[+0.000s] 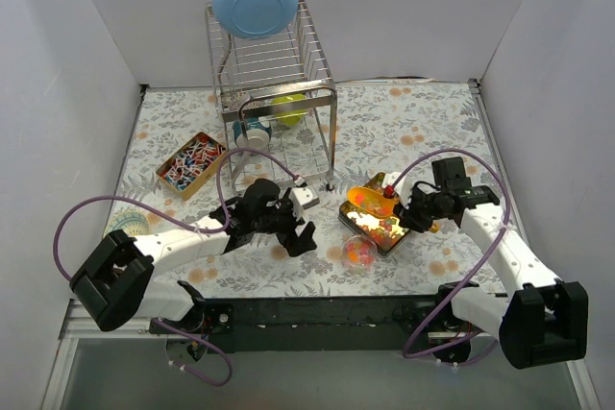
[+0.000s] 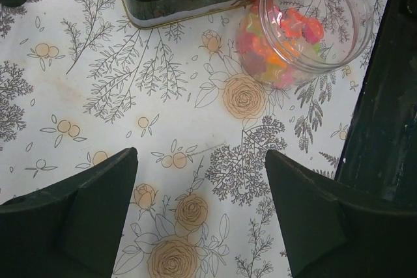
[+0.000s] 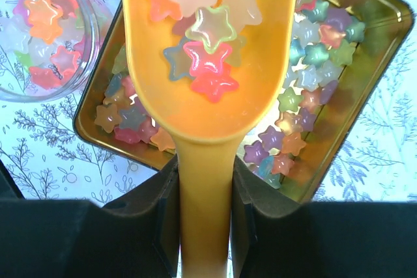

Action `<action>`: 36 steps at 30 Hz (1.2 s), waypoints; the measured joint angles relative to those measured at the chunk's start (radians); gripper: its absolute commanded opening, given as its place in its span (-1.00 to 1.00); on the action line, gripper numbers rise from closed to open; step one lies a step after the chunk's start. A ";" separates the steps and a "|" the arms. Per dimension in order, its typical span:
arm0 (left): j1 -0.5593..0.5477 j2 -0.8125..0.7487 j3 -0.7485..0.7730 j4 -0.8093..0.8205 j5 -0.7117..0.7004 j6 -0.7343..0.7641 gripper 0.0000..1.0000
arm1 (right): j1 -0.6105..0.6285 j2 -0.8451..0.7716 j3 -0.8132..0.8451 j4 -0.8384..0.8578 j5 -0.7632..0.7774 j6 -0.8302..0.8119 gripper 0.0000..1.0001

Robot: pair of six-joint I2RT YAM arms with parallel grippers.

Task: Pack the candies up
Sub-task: Place the fake candies in the packing bottle.

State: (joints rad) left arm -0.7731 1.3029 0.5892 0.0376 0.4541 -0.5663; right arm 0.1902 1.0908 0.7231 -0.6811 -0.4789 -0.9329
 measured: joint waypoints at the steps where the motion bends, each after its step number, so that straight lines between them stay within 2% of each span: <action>1: 0.000 -0.002 0.000 -0.004 -0.002 0.003 0.59 | 0.000 -0.012 0.000 -0.007 -0.004 -0.011 -0.97; 9: 0.006 -0.082 -0.012 -0.014 -0.011 0.033 0.68 | -0.001 -0.097 0.094 -0.164 -0.007 -0.097 -0.97; 22: 0.055 -0.239 -0.081 -0.042 0.002 0.064 0.73 | -0.001 -0.010 0.325 -0.512 0.167 -0.406 -0.97; 29: 0.094 -0.271 -0.109 -0.037 0.012 0.057 0.75 | 0.025 0.016 0.346 -0.588 0.301 -0.541 -0.97; 36: 0.138 -0.273 -0.119 -0.007 0.022 0.054 0.77 | 0.148 0.035 0.355 -0.596 0.423 -0.585 -0.97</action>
State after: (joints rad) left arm -0.6346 1.0302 0.4698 0.0303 0.4763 -0.5125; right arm 0.3386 1.1259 1.0782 -1.2774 -0.0555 -1.5181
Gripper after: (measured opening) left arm 0.878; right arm 0.357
